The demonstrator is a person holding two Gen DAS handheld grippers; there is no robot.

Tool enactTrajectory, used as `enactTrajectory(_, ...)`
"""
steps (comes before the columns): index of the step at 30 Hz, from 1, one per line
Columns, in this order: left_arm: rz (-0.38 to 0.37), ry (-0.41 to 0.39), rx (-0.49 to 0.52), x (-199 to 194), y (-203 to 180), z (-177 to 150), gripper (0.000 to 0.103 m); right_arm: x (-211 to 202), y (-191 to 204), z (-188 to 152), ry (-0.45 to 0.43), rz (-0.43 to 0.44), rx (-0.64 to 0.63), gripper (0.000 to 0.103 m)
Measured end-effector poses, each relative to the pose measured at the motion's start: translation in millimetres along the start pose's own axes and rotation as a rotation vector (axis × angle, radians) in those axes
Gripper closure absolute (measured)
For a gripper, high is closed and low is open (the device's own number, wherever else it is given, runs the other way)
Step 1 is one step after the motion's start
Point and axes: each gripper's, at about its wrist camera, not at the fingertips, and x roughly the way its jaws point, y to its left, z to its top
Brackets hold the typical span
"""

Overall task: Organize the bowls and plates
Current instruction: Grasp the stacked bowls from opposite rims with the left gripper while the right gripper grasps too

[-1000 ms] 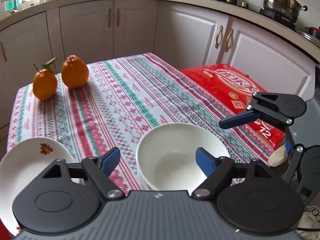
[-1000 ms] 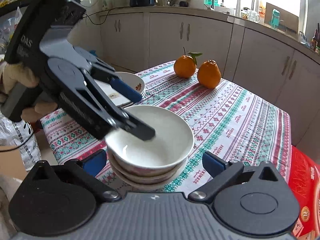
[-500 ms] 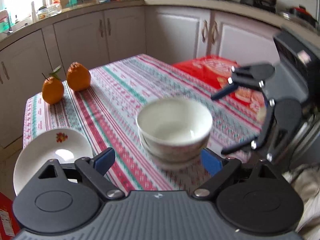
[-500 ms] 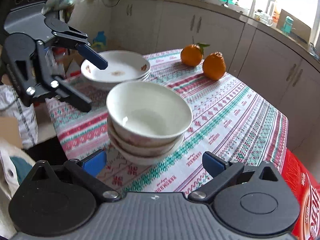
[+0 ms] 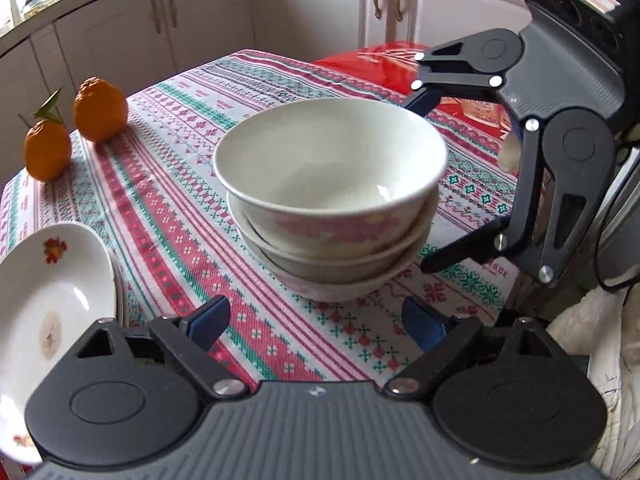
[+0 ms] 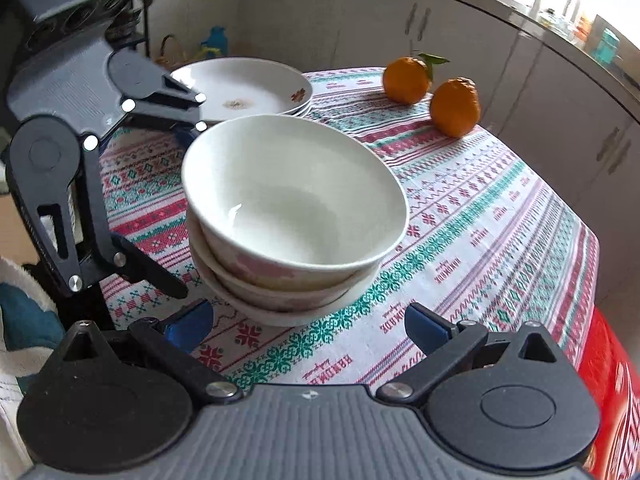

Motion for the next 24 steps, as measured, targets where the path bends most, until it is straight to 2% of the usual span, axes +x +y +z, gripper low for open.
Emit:
enactTrajectory(5, -0.061, 0.023, 0.043, 9, 5, 5, 0.011, 12, -1, 6, 0.025, 0.043, -0.098, 0.000)
enactTrajectory(8, -0.072, 0.024, 0.093, 13, 5, 9, 0.011, 17, -4, 11, 0.036, 0.075, -0.150, 0.000)
enactTrajectory(17, -0.141, 0.036, 0.201, 15, 8, 18, 0.015, 25, -12, 22, 0.065, 0.170, -0.239, 0.001)
enactTrajectory(20, -0.160, 0.045, 0.203, 18, 11, 20, 0.019, 29, -13, 25, 0.076, 0.186, -0.250, 0.003)
enactTrajectory(24, -0.179, 0.043, 0.198, 19, 15, 22, 0.019, 32, -17, 28, 0.083, 0.209, -0.243, 0.005)
